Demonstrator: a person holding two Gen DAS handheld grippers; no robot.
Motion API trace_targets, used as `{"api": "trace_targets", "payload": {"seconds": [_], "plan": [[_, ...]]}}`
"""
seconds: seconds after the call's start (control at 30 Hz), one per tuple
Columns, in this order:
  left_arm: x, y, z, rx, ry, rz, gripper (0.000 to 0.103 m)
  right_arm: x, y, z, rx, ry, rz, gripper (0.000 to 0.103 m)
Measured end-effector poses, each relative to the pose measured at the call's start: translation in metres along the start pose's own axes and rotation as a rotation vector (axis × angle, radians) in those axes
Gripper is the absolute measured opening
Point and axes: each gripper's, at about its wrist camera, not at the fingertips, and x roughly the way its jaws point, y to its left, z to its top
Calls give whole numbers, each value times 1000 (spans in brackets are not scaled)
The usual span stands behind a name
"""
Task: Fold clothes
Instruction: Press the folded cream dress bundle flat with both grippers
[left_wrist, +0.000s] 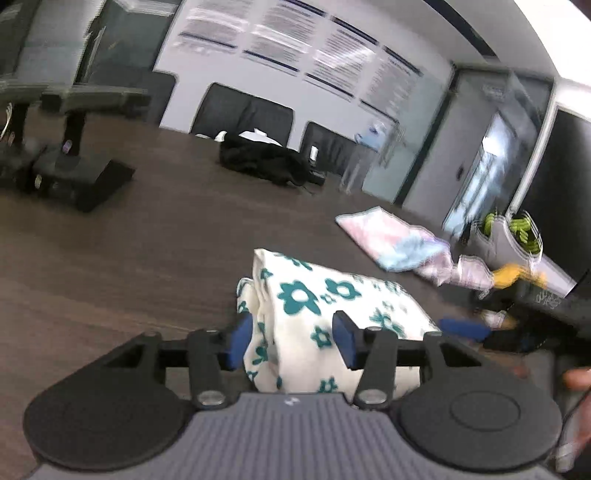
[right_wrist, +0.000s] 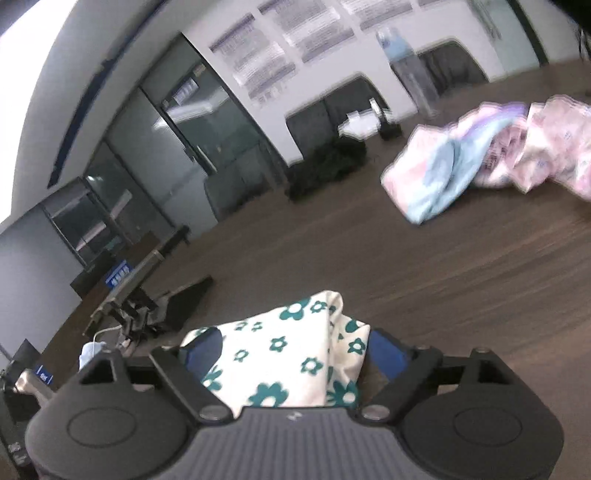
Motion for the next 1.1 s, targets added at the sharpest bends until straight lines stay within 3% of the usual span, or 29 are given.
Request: {"api": "trace_targets", "payload": {"seconds": [0.13, 0.27, 0.33, 0.4, 0.47, 0.6, 0.73, 0.8, 0.87, 0.9, 0.97, 1.1], "plan": [[-5, 9, 3, -50, -26, 4, 49, 32, -3, 7, 30, 98, -7, 80], [4, 3, 1, -34, 19, -8, 49, 38, 13, 1, -50, 97, 33, 81], [-1, -2, 2, 23, 4, -11, 50, 28, 15, 1, -77, 97, 33, 81], [-11, -10, 3, 107, -19, -15, 59, 9, 21, 1, -152, 88, 29, 80], [-23, -20, 3, 220, -17, -11, 84, -18, 31, -5, -302, 56, 24, 80], [-35, -42, -9, 389, 20, -7, 85, -52, 43, -31, -542, 47, -9, 80], [-27, -51, -26, 453, 85, -5, 84, -47, 51, -55, -676, 103, -36, 77], [-22, -53, -32, 466, 107, 3, 80, -41, 55, -58, -688, 119, -37, 66], [-19, -52, -32, 459, 116, 18, 70, -35, 58, -59, -689, 133, -27, 47], [-17, -50, -31, 451, 125, 22, 67, -33, 58, -59, -680, 135, -21, 44], [-13, -47, -28, 433, 147, 29, 43, -31, 57, -60, -669, 123, -29, 36], [-6, -43, -24, 411, 166, 30, 37, -31, 52, -58, -644, 108, -23, 27]]}}
